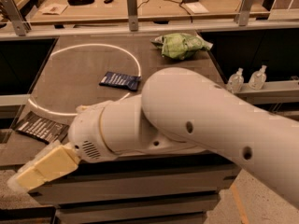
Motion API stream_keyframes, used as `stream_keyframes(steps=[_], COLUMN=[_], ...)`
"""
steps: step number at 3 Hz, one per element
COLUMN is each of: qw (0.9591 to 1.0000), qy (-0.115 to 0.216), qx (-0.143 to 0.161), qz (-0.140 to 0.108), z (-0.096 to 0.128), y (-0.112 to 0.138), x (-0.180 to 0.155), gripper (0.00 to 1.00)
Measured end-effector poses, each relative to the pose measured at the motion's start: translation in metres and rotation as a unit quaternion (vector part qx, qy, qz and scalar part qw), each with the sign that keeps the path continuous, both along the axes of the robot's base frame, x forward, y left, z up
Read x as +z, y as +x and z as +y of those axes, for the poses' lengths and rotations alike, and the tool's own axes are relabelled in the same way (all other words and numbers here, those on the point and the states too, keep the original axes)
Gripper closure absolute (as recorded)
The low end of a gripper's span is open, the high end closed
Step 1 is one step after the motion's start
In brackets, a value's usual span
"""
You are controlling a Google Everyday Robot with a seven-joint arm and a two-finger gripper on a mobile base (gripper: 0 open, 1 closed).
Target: Move rxbar chocolate near green jalapeno chip bag
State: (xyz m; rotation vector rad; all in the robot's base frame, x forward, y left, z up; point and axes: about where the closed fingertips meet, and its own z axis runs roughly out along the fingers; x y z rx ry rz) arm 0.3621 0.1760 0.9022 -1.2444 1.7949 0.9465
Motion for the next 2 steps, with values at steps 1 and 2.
stream_keyframes(steps=[1, 2], qw=[0.9997, 0.9992], qy=[0.009, -0.018], qx=[0.017, 0.021], qz=[-0.015, -0.03], z=[0.026, 0.041], y=[0.019, 0.031], x=[-0.004, -0.018], gripper=[0.0, 0.0])
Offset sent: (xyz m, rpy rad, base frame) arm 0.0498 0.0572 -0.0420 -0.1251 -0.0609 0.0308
